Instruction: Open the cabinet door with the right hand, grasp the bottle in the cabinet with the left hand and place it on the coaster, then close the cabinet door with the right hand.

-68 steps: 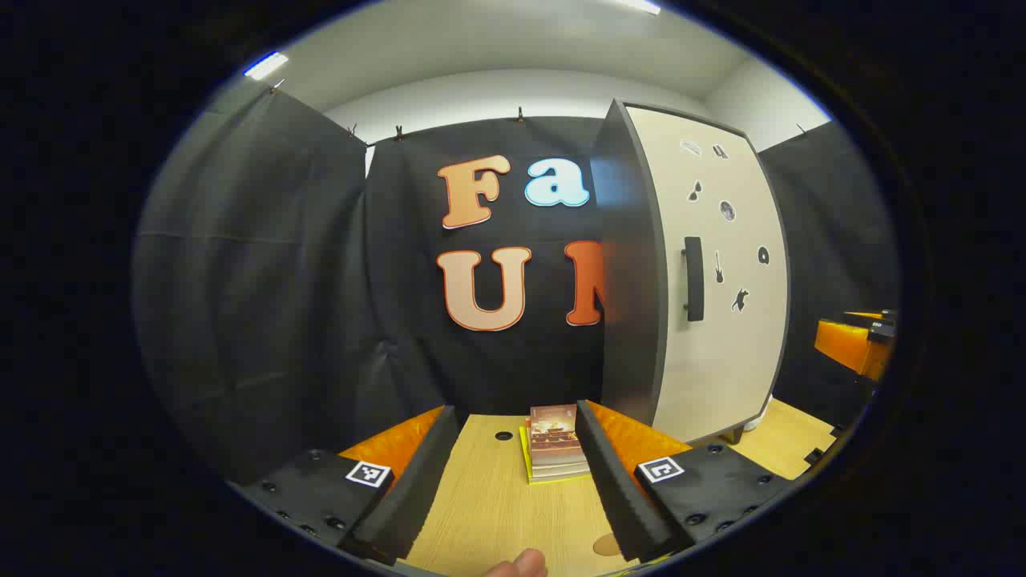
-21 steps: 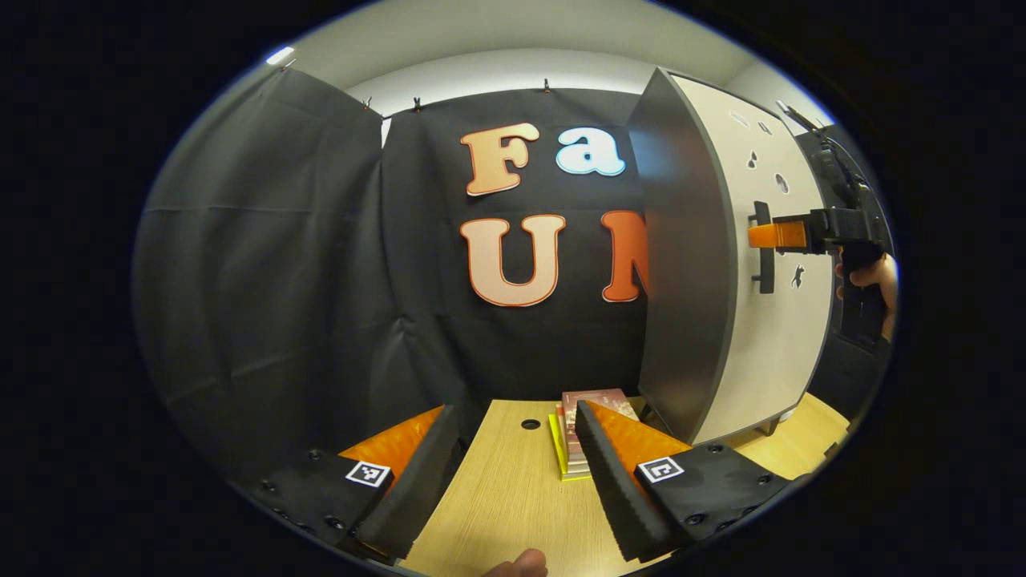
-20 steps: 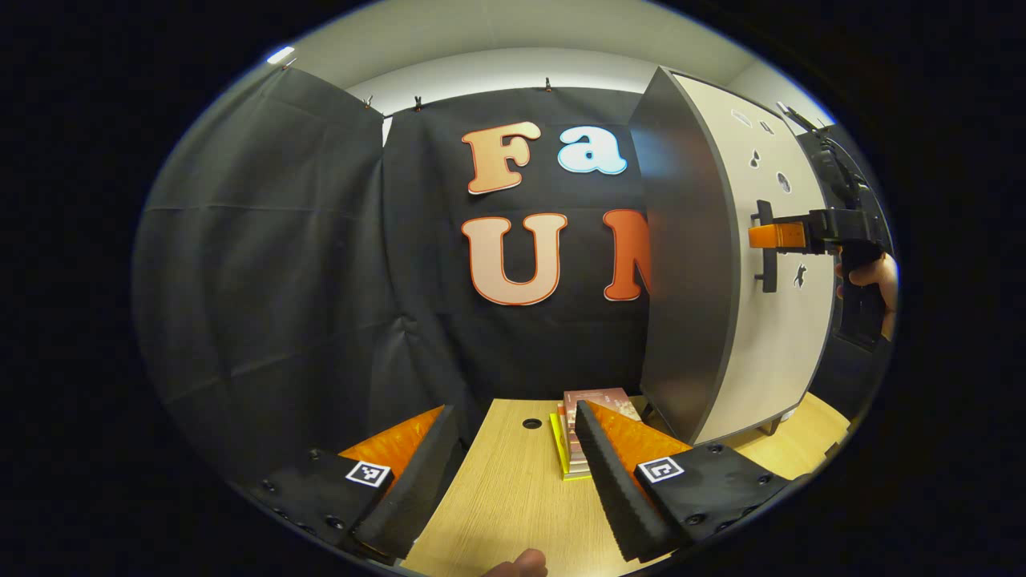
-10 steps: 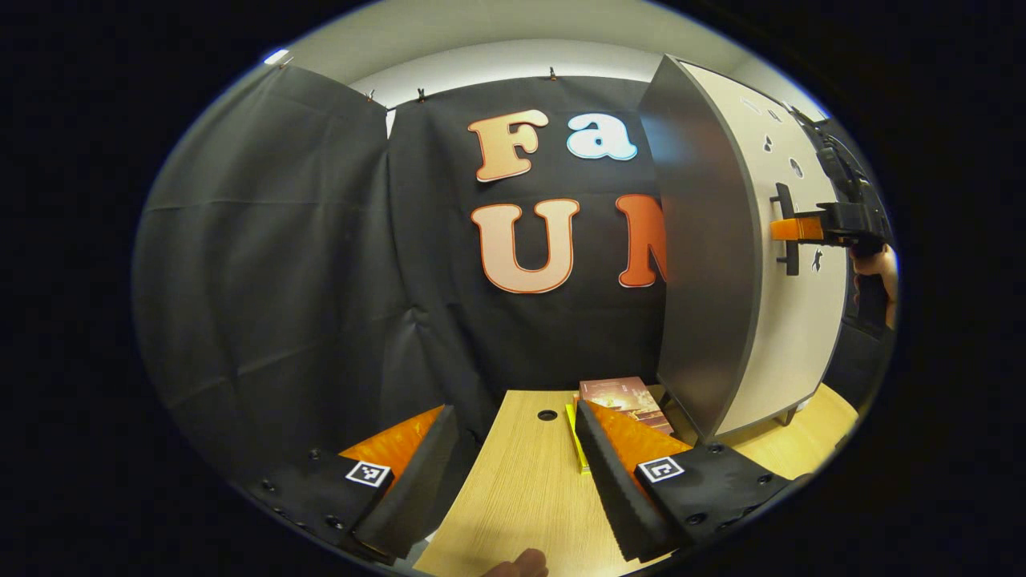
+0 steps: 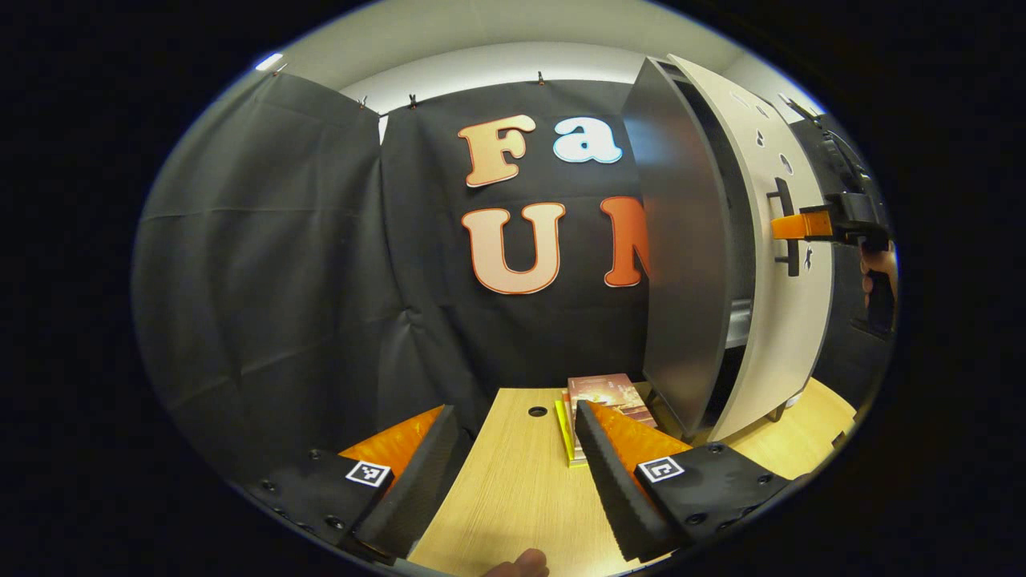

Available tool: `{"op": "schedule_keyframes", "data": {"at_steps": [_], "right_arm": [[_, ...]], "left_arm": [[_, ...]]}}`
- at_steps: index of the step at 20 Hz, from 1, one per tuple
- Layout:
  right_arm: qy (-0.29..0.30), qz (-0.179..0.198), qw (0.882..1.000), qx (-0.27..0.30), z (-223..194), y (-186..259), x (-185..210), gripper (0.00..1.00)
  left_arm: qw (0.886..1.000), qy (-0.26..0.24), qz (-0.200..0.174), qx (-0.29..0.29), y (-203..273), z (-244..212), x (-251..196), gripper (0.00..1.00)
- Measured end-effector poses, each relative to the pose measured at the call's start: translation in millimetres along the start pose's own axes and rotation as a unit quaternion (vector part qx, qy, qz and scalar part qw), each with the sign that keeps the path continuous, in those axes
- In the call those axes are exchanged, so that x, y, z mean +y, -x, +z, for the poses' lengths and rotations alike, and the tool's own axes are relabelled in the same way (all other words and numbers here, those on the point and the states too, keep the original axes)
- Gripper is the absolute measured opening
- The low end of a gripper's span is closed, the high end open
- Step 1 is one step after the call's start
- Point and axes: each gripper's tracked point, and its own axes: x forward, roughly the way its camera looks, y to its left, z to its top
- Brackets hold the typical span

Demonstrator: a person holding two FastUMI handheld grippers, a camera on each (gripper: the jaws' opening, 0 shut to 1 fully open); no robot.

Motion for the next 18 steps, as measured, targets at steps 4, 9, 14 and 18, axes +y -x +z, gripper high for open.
{"op": "schedule_keyframes", "data": {"at_steps": [4,9,14,18], "right_arm": [[-0.009,0.005,1.000,-0.003,-0.6,46.0,-15.4,0.25],[-0.014,0.000,1.000,-0.004,-6.6,123.1,-61.2,0.23],[-0.017,-0.004,1.000,-0.008,-6.4,166.5,-96.9,0.21],[-0.019,-0.011,1.000,-0.013,-5.3,187.9,-121.6,0.23]], "left_arm": [[1.000,-0.008,-0.012,-0.005,26.3,2.3,-26.9,0.97],[0.999,-0.018,-0.031,-0.016,64.9,6.9,-66.4,0.96],[0.999,-0.019,-0.044,-0.016,91.7,6.6,-98.3,0.96],[0.998,-0.020,-0.049,-0.016,106.6,7.1,-119.5,0.97]]}}
